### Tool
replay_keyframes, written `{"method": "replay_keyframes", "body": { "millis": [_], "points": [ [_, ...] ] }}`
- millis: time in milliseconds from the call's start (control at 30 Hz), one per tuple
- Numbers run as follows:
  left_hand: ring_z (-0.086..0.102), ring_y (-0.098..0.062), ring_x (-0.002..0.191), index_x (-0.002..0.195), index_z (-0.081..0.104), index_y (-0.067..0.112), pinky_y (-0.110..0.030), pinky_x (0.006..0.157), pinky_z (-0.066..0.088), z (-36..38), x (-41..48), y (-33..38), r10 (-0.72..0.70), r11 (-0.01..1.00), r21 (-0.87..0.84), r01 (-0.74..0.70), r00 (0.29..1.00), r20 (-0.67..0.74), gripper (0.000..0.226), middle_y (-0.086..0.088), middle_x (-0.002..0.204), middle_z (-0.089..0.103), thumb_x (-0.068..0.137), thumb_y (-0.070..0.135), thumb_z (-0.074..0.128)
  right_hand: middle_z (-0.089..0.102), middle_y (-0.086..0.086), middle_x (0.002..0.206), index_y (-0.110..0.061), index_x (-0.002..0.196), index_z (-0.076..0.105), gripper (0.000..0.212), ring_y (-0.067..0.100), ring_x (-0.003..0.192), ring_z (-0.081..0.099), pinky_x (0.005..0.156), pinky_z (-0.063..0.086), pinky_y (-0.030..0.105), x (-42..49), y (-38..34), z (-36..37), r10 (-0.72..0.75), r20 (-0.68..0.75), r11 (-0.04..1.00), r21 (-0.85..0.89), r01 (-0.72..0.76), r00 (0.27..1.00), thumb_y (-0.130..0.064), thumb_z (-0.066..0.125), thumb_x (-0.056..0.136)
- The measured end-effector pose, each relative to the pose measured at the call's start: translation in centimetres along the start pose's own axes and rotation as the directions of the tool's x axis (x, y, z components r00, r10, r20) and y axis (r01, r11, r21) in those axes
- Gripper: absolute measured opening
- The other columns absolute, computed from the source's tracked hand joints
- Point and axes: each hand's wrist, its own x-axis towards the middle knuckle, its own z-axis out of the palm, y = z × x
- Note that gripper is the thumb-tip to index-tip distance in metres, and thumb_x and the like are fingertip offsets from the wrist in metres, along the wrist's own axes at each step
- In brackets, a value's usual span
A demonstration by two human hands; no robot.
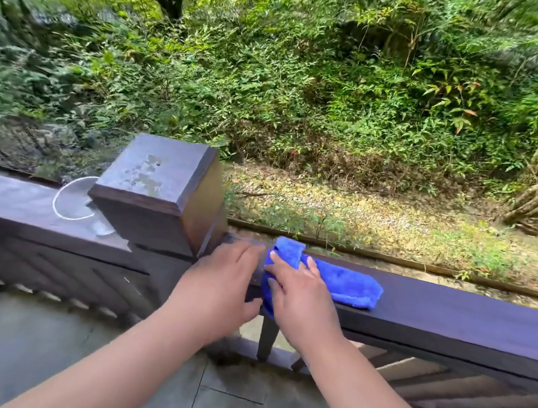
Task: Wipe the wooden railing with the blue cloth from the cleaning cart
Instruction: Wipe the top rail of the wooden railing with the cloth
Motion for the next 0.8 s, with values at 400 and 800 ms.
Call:
{"method": "replay_keyframes", "body": {
  "millis": [400, 800],
  "points": [
    [0.062, -0.024, 0.087, 0.1, 0.068, 0.014, -0.029, 0.083, 0.048, 0.0, -8.0, -5.6, -0.039, 0.998, -0.053, 0.016, 0.882, -0.469, 0.022, 0.004, 0.097, 0.065, 0.088, 0.032, 0.067, 0.054, -0.002, 0.147, -0.02, 0.134, 0.058, 0.039, 0.026, 0.131, 0.049, 0.124, 0.011, 0.038, 3.7, -6.3, 3.1, -0.121, 0.043, 0.991, 0.059, 0.119, 0.992, -0.022, 0.054, 0.095],
    [0.057, -0.032, 0.127, 0.134, 0.061, 0.009, -0.051, 0.109, 0.045, -7.4, -4.5, -6.9, 0.121, 0.986, 0.169, -0.001, 0.699, -0.704, 0.051, -0.008, 0.136, 0.061, 0.092, 0.036, 0.07, 0.063, -0.013, 0.136, -0.027, 0.133, 0.06, 0.041, 0.022, 0.129, 0.047, 0.117, 0.016, 0.03, 2.2, -4.3, 2.3, -0.194, 0.063, 0.981, 0.029, 0.193, 0.979, -0.022, 0.06, 0.092]
  ]
}}
